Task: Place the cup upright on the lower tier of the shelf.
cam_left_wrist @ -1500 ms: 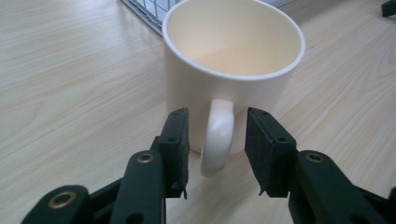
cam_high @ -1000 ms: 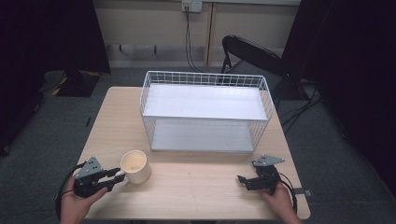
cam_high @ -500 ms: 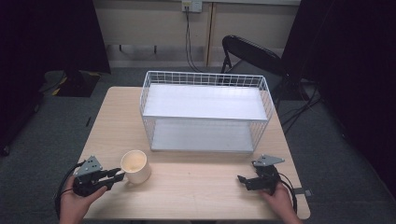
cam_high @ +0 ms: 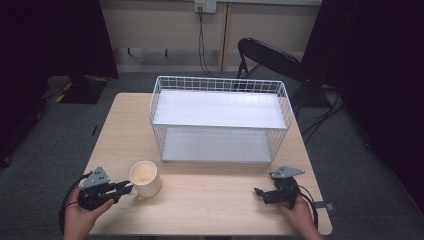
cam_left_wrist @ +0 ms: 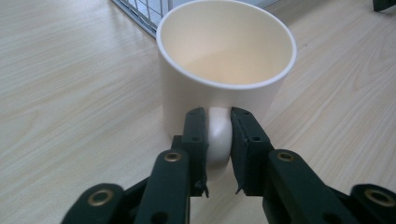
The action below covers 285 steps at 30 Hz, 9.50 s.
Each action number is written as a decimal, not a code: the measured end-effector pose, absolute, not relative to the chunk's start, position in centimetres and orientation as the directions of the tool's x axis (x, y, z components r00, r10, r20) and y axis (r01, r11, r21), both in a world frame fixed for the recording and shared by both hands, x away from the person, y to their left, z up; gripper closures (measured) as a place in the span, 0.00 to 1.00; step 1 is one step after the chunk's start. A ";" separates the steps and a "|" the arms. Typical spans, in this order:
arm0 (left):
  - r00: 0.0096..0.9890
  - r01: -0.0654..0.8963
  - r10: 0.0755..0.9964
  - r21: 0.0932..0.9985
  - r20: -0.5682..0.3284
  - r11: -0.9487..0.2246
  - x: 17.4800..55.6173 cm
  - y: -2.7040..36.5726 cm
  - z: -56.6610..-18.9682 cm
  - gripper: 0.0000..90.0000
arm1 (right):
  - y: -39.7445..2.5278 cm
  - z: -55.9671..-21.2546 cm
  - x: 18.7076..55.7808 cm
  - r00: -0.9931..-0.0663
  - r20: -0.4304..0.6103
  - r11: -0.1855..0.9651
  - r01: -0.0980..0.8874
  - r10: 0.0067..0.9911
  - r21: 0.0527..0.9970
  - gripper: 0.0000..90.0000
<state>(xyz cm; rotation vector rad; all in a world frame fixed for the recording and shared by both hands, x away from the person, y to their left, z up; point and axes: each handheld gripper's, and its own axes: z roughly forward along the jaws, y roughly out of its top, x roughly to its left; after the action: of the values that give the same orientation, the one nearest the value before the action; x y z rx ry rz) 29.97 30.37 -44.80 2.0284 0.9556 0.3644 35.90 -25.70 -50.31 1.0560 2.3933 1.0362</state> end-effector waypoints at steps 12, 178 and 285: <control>0.647 0.503 0.760 0.779 -0.052 -0.375 29.8 29.6 -44.0 0.89 | -25.7 -50.3 35.9 -0.672 -0.005 0.462 0.503 0.740 0.731 0.13; 0.580 0.389 0.815 0.874 0.015 -0.292 38.8 13.8 -41.6 0.89 | -25.7 -50.3 35.8 -0.673 -0.006 0.463 0.502 0.740 0.730 0.13; 0.648 0.502 0.741 0.829 -0.174 -0.245 37.7 14.3 -45.7 0.19 | -25.7 -50.3 35.8 -0.673 -0.006 0.462 0.501 0.740 0.732 0.13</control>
<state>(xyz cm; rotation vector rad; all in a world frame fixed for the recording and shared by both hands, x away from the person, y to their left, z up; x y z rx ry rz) 37.73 14.31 -45.70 1.9108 0.9800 0.3141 35.83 -25.72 -50.32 1.0544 2.3925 1.0374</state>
